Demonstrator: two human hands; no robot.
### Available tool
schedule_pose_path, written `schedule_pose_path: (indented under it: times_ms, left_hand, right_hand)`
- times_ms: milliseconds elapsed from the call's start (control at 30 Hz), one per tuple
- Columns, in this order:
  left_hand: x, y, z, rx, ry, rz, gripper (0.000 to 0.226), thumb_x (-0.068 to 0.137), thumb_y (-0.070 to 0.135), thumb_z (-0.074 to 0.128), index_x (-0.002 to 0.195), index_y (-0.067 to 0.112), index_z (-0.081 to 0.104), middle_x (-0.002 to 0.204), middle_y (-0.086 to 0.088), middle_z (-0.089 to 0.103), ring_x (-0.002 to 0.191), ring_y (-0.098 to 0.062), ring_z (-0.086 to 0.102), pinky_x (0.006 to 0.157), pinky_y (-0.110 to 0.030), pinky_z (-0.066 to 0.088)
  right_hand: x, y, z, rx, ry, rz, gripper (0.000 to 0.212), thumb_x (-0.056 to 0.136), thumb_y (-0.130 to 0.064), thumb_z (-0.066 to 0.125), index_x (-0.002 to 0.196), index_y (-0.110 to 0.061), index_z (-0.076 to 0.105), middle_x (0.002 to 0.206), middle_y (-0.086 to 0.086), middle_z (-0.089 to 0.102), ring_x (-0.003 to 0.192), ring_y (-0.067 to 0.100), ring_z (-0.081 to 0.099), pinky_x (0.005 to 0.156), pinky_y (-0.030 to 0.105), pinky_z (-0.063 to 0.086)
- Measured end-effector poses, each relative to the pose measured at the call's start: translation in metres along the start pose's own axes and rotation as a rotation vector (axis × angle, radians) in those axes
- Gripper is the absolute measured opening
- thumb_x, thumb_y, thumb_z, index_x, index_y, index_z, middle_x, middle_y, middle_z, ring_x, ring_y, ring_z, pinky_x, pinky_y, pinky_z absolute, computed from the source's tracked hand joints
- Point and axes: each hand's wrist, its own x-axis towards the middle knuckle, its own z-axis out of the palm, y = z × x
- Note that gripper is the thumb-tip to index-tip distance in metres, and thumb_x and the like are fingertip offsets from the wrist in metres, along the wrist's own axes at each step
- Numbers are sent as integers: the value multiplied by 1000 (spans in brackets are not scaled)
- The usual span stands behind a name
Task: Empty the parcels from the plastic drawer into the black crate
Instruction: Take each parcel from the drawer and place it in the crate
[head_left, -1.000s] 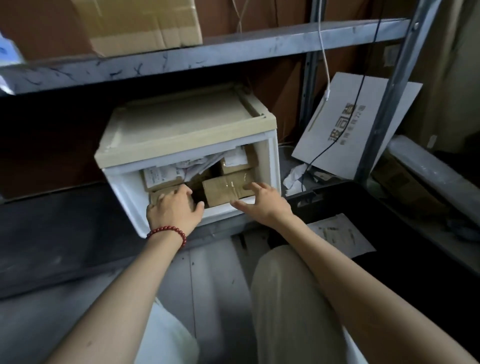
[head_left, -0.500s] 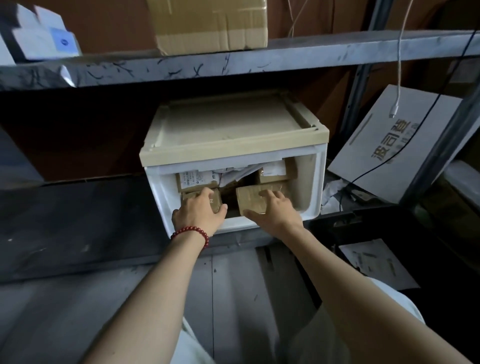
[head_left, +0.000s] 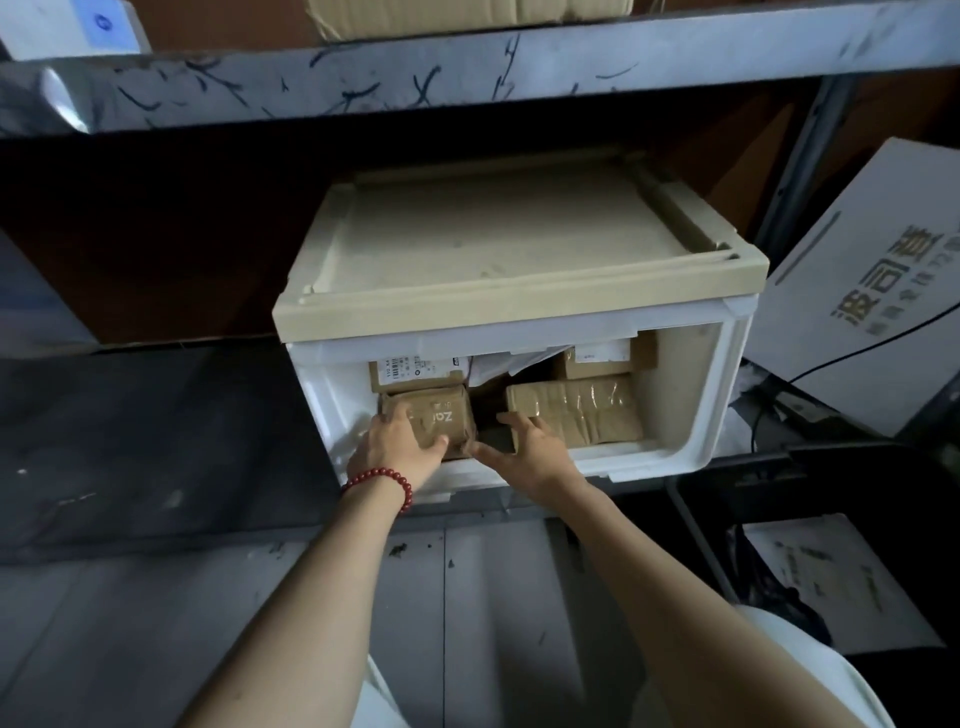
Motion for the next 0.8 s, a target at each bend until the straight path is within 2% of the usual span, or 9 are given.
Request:
schedule_pose_path:
  times_ms: [133,200,333,467,600,700,800]
  left_hand:
    - [17,-5,15,-40,-23,-36,68,88,43,62,143,20,30,134,-13,46,120,-32,51,97,-42,47]
    - [26,-10,20,-11,-17,-47,69,86,47,62,142,21,32,134,-12,48,121,-31,50,98,-39,46]
    - [39,-16,27,11,21,-76,68,87,48,60,142,17,34,130,-10,54,116,-29,55,87,-32,46]
    - [49,-12,33,-49,69,-138,64,91,47,55,139,8,39,120,-12,59,107,-28,60,81,-32,50]
    - [49,-7,42,-149,102,-225,72,91,47,56,141,0,33,135,-20,45,118,-34,50,89,-38,47]
    - [44,-6,43,-191,147,-213,87,85,48,65,144,0,24,140,-21,37,124,-36,44,94,-41,44]
    - [41,-7,41,-248,141,-167,78,79,50,69,137,7,39,139,-20,36,120,-37,47,94,-39,44]
  right_hand:
    - [23,-3,17,116,-42,29,65,93,-47,55,147,-16,34,146,12,40,133,27,40,105,32,34]
    - [34,-4,26,137,-63,36,62,95,-44,53,146,-14,35,144,13,44,132,27,42,105,32,34]
    - [53,-4,40,205,-47,67,56,99,-36,48,147,-10,33,143,15,46,132,29,41,109,35,33]
    - [67,1,49,267,-37,126,51,101,-33,43,146,-10,35,144,15,46,132,30,43,108,35,34]
    - [73,6,56,380,-9,150,47,100,-29,46,143,-12,40,139,11,52,127,28,49,106,37,39]
    - [74,11,55,443,19,151,44,98,-25,51,139,-11,43,132,9,56,122,25,52,98,28,40]
    - [72,16,51,538,42,136,38,96,-19,54,133,-12,48,122,6,61,116,22,56,97,29,43]
